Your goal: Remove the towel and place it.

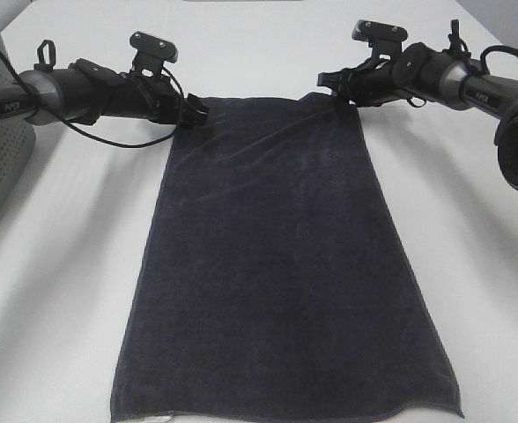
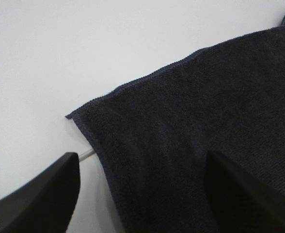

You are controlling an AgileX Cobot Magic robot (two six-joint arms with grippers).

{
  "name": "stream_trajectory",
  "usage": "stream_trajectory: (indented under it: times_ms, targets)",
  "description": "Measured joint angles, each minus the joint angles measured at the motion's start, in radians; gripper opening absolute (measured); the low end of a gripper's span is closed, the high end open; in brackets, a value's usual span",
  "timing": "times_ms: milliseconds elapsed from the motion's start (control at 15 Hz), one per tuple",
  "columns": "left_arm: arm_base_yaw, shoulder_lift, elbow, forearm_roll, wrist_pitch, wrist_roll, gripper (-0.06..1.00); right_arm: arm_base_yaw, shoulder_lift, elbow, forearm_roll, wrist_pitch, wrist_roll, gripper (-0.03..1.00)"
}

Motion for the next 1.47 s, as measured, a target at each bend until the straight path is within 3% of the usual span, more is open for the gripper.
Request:
stream_trajectory:
  times_ms: [133,267,400,533,733,800,867,933,1200,1467]
  targets:
    - [0.0,-0.001,0.0,0.0,0.041,-0.035,0.7,0.002,-0.057,0.0,0.003,0.098,0.0,0.53]
    - [0.0,-0.014,0.0,0.023,0.135,-0.113,0.77,0.002,-0.134,0.0,0.001,0.265,0.0,0.55]
    - [0.0,-0.049,0.0,0.12,0.241,-0.204,0.79,0.002,-0.2,0.0,-0.001,0.418,0.0,0.56]
    - [0.0,-0.125,0.0,0.359,0.385,-0.404,0.8,0.002,-0.292,0.0,-0.002,0.661,0.011,0.58]
    - [0.0,-0.275,0.0,0.782,0.662,-0.829,0.8,0.002,-0.408,0.0,-0.037,0.925,0.13,0.71]
    - [0.0,-0.32,0.0,0.9,0.743,-0.978,0.8,0.003,-0.443,0.0,-0.064,0.951,0.163,0.74]
    - [0.008,-0.424,0.0,1.047,0.894,-1.156,0.8,0.003,-0.505,0.0,-0.116,0.963,0.219,0.76]
    - [0.018,-0.481,0.0,1.098,0.948,-1.206,0.8,-0.004,-0.545,0.0,-0.128,0.964,0.231,0.77]
    - [0.154,-0.66,0.002,1.126,0.979,-1.279,0.8,-0.107,-0.674,0.019,-0.122,0.964,0.256,0.77]
    - [0.284,-0.832,0.123,1.082,0.979,-1.285,0.79,-0.127,-0.837,0.252,-0.15,0.963,0.249,0.76]
